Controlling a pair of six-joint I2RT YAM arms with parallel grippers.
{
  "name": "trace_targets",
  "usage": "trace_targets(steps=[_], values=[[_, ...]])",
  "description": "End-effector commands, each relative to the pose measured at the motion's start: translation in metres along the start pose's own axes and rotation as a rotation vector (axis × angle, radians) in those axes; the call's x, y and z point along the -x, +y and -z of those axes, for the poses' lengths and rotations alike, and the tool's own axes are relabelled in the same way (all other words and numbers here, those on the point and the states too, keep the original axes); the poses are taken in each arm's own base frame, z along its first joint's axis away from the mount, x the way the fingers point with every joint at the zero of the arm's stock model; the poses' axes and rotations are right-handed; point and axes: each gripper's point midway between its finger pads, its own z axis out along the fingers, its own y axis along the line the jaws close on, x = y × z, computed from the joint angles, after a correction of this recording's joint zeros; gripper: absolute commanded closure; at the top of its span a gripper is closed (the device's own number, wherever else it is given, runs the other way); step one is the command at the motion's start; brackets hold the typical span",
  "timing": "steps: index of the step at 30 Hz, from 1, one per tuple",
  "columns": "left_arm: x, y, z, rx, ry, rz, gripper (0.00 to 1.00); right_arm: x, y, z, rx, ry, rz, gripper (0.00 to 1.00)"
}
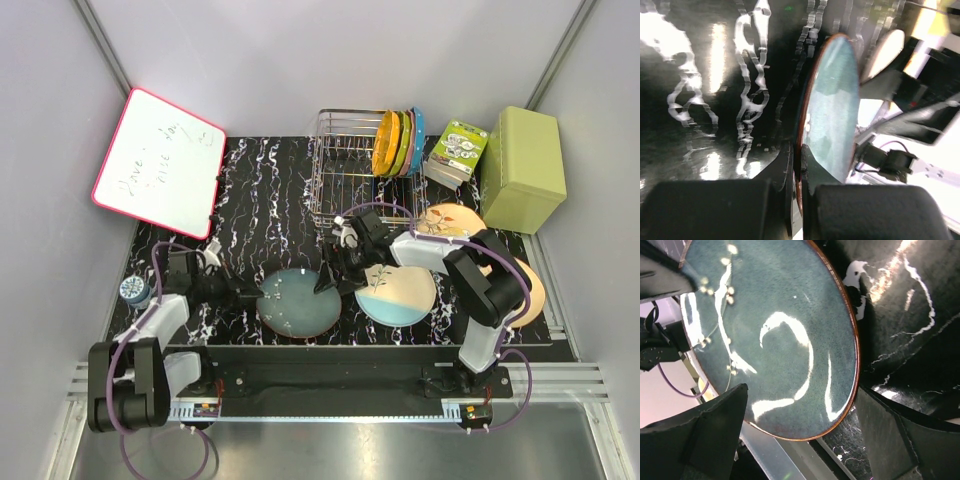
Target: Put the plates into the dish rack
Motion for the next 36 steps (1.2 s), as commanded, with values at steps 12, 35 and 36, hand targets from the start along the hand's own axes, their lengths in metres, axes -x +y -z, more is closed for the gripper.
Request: trace_targets(steps=[12,35,36], values=[[-0.009,-0.117,0.050,-0.570,0.054,-0.304,1.00,0.002,0.061,0.022,0.223,0.003,0.054,0.05],[0.062,-0.078,0.011,-0.200,0.003,-0.282,0.56,0.019,0.094,0.071,0.212,0.000,0.223,1.00],[0.067,-0.077,0.013,-0.168,-0.015,-0.304,0.49,0.025,0.097,0.076,0.192,-0.022,0.256,1.00]])
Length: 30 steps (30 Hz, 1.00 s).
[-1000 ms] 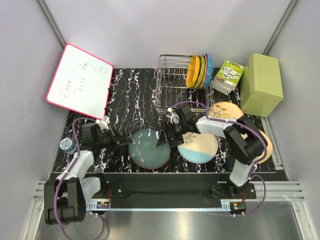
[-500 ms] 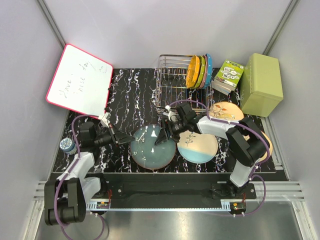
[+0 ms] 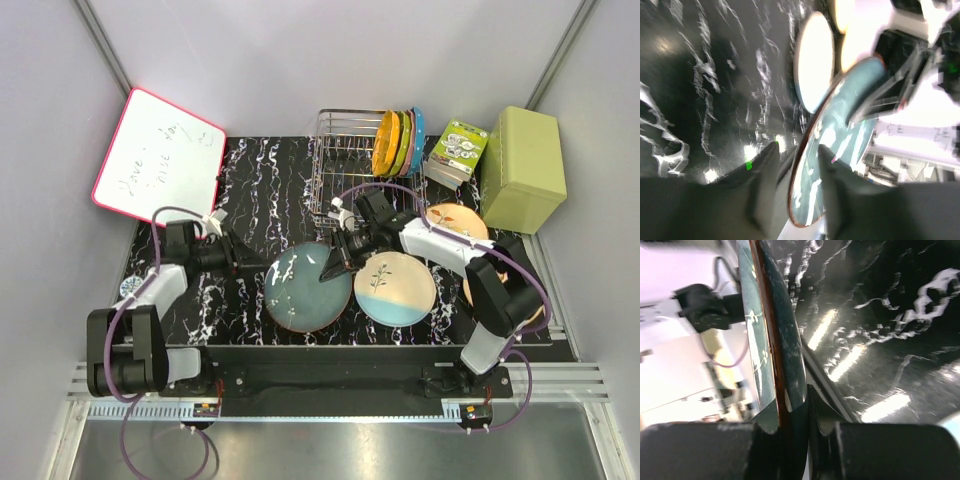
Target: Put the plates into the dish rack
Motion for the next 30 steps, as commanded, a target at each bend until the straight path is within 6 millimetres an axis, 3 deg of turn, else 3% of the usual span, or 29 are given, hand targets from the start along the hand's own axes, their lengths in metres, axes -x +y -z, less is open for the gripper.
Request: trace_targets(steps=[1,2,3,4,5,6,7,8,10,11,13,14,15,18,21,25,30], values=[[0.050,-0.003,0.012,0.166,-0.110,-0.196,0.44,0.025,0.036,0.030,-0.066,-0.048,0.231,1.00],[0.068,-0.008,0.022,0.232,-0.190,-0.288,0.38,0.045,0.052,0.041,-0.091,-0.102,0.301,1.00],[0.077,-0.013,0.027,0.255,-0.230,-0.341,0.26,0.056,0.054,0.049,-0.136,-0.134,0.337,1.00],[0.085,-0.020,0.032,0.276,-0.271,-0.387,0.21,0.067,0.045,0.061,-0.243,-0.167,0.357,1.00],[0.103,-0.031,0.046,0.330,-0.359,-0.449,0.17,0.089,0.061,0.075,-0.269,-0.232,0.404,1.00],[0.112,-0.038,0.053,0.357,-0.403,-0.474,0.12,0.103,0.061,0.087,-0.307,-0.273,0.413,1.00],[0.118,-0.044,0.059,0.380,-0.439,-0.505,0.01,0.118,0.058,0.100,-0.380,-0.327,0.420,1.00],[0.131,-0.054,0.073,0.427,-0.508,-0.553,0.01,0.139,0.072,0.114,-0.403,-0.399,0.451,1.00],[0.146,-0.061,0.090,0.502,-0.600,-0.565,0.01,0.170,0.074,0.142,-0.504,-0.524,0.460,1.00],[0.149,-0.059,0.094,0.526,-0.618,-0.552,0.01,0.190,0.086,0.156,-0.529,-0.597,0.476,1.00],[0.158,-0.051,0.104,0.596,-0.679,-0.482,0.01,0.228,0.086,0.192,-0.671,-0.775,0.447,1.00],[0.159,-0.043,0.105,0.634,-0.683,-0.446,0.01,0.239,0.085,0.205,-0.731,-0.843,0.422,1.00],[0.160,-0.039,0.105,0.667,-0.685,-0.426,0.01,0.255,0.078,0.231,-0.840,-0.968,0.359,1.00],[0.169,-0.029,0.112,0.773,-0.714,-0.400,0.01,0.288,0.073,0.269,-1.010,-1.175,0.278,1.00],[0.175,-0.035,0.114,0.798,-0.715,-0.436,0.01,0.311,0.064,0.291,-1.131,-1.315,0.225,1.00],[0.174,-0.029,0.118,0.868,-0.729,-0.417,0.01,0.333,0.046,0.284,-1.220,-1.331,0.230,1.00],[0.164,-0.025,0.114,0.874,-0.732,-0.394,0.01,0.341,0.022,0.291,-1.402,-1.342,0.211,1.00]])
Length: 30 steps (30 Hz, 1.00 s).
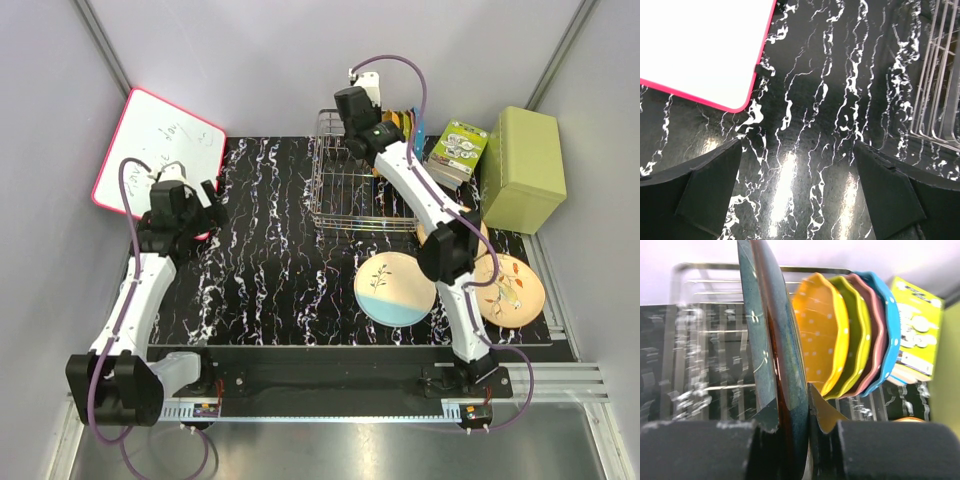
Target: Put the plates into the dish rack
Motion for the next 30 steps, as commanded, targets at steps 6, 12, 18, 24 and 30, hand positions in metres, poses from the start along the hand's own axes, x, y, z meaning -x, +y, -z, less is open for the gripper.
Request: trace_targets(steps=[6,12,18,24,30], values=[[0.002,-0.003,0.002,0.012,-0.026,0.017,0.01,0.080,-0.033,0.008,-0.206,-0.251,-0.150,1.00],[-0.006,-0.009,-0.002,-0.026,0.007,0.031,0.01,0.071,-0.035,-0.004,-0.230,-0.240,-0.119,1.00],[-0.007,-0.011,-0.005,-0.034,0.016,0.033,0.01,0.049,-0.036,-0.028,-0.239,-0.196,-0.084,1.00],[-0.012,-0.008,-0.007,-0.026,0.026,0.026,0.01,0.036,-0.034,-0.050,-0.241,-0.180,-0.069,1.00],[-0.018,-0.008,-0.011,-0.026,0.042,0.032,0.01,0.017,-0.026,-0.064,-0.219,-0.147,-0.030,1.00]])
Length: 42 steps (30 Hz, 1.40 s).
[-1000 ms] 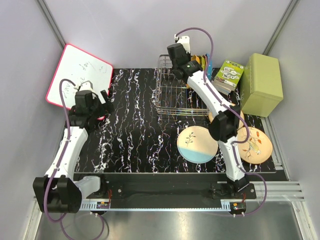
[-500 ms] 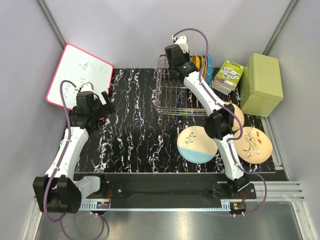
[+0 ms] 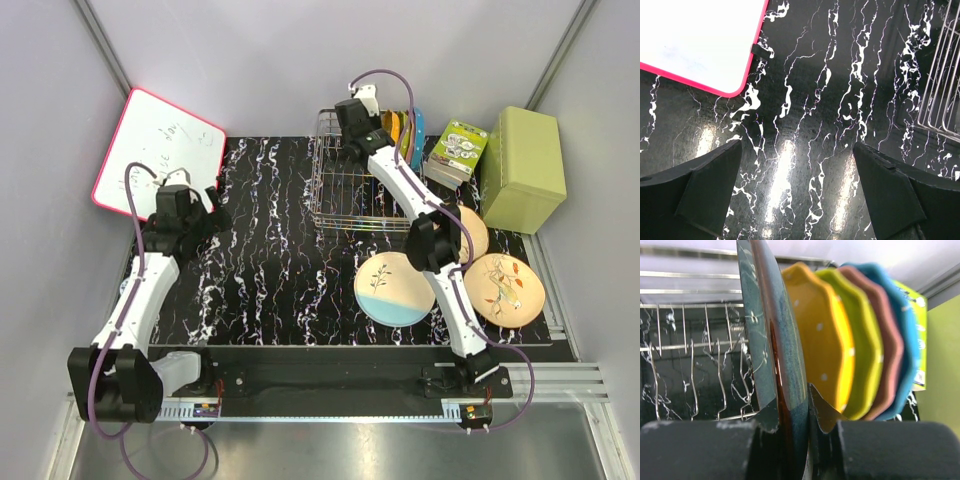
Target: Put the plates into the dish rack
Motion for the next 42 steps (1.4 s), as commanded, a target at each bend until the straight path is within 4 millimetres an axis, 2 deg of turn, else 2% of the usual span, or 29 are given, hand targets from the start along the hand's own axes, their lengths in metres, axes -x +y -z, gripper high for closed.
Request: trace_targets(steps=[1,3,4,6,7,11,13,14,15,16,17,18,19,20,21,22,23,24,25,26,27,28,30,31,33,34,36,39,42], values=[[0.005,-0.009,-0.004,-0.036,-0.017,0.009,0.01,0.061,-0.019,0.013,-0.029,-0.146,-0.151,1.00],[0.005,-0.010,-0.006,-0.040,-0.014,0.005,0.01,0.058,-0.016,0.012,-0.022,-0.140,-0.143,1.00],[0.005,-0.010,-0.007,-0.040,-0.014,0.001,0.01,0.058,-0.016,0.011,-0.020,-0.139,-0.143,0.86],[0.002,-0.013,-0.008,-0.063,0.000,-0.016,0.01,0.057,-0.017,0.013,-0.018,-0.138,-0.109,0.75],[0.001,-0.014,-0.008,-0.075,0.003,-0.024,0.01,0.057,-0.019,0.013,-0.019,-0.136,-0.100,0.64],[-0.013,-0.032,-0.003,-0.193,0.050,-0.018,0.01,0.057,-0.033,0.021,-0.042,-0.126,-0.048,0.43],[-0.020,-0.043,0.001,-0.254,0.076,0.012,0.01,0.057,-0.041,0.027,-0.050,-0.114,-0.008,0.39],[-0.033,-0.055,0.005,-0.324,0.128,0.046,0.01,0.061,-0.050,0.036,-0.053,-0.114,-0.001,0.34],[-0.035,-0.065,0.007,-0.375,0.126,0.061,0.01,0.062,-0.056,0.041,-0.054,-0.107,0.008,0.32],[-0.055,-0.076,0.008,-0.420,0.171,0.064,0.01,0.060,-0.062,0.049,-0.048,-0.088,0.025,0.30],[-0.061,-0.088,0.011,-0.451,0.187,0.103,0.01,0.062,-0.076,0.061,-0.049,-0.081,0.025,0.27],[-0.063,-0.102,0.013,-0.496,0.170,0.102,0.01,0.061,-0.083,0.068,-0.045,-0.070,0.026,0.16],[-0.088,-0.124,0.019,-0.554,0.224,0.065,0.01,0.055,-0.085,0.077,0.000,-0.044,0.039,0.13],[-0.091,-0.138,0.021,-0.590,0.215,0.069,0.01,0.052,-0.097,0.095,0.036,-0.031,0.047,0.07],[-0.102,-0.149,0.024,-0.619,0.234,0.062,0.01,0.047,-0.099,0.105,0.085,-0.014,0.062,0.01],[-0.124,-0.161,0.027,-0.650,0.284,0.038,0.02,0.038,-0.094,0.117,0.186,0.015,0.091,0.00],[-0.126,-0.171,0.028,-0.690,0.288,0.039,0.03,0.028,-0.104,0.136,0.243,0.034,0.106,0.00],[-0.132,-0.176,0.027,-0.703,0.309,0.041,0.03,0.019,-0.104,0.147,0.306,0.051,0.125,0.00],[-0.148,-0.180,0.020,-0.704,0.362,0.043,0.03,0.008,-0.096,0.161,0.409,0.072,0.146,0.00],[-0.148,-0.192,0.019,-0.737,0.367,0.068,0.04,-0.008,-0.108,0.178,0.444,0.089,0.154,0.00],[-0.154,-0.203,0.020,-0.754,0.387,0.061,0.05,-0.019,-0.110,0.188,0.489,0.113,0.151,0.00],[-0.169,-0.205,0.007,-0.714,0.438,0.077,0.05,-0.033,-0.121,0.202,0.507,0.133,0.147,0.00],[-0.178,-0.224,0.005,-0.727,0.478,0.065,0.06,-0.053,-0.130,0.214,0.540,0.187,0.129,0.00],[-0.193,-0.227,-0.003,-0.711,0.525,0.062,0.06,-0.062,-0.139,0.221,0.540,0.201,0.120,0.00],[-0.203,-0.241,-0.003,-0.725,0.558,0.047,0.10,-0.073,-0.148,0.226,0.554,0.232,0.087,0.00],[-0.217,-0.243,-0.007,-0.718,0.596,0.047,0.12,-0.080,-0.152,0.230,0.560,0.248,0.056,0.00],[-0.229,-0.255,-0.005,-0.753,0.611,0.035,0.17,-0.089,-0.159,0.231,0.573,0.281,0.000,0.00],[-0.239,-0.267,0.000,-0.778,0.645,0.028,0.18,-0.113,-0.168,0.236,0.593,0.342,-0.019,0.00],[-0.254,-0.271,-0.008,-0.771,0.688,0.031,0.24,-0.144,-0.166,0.250,0.664,0.428,-0.040,0.00]])
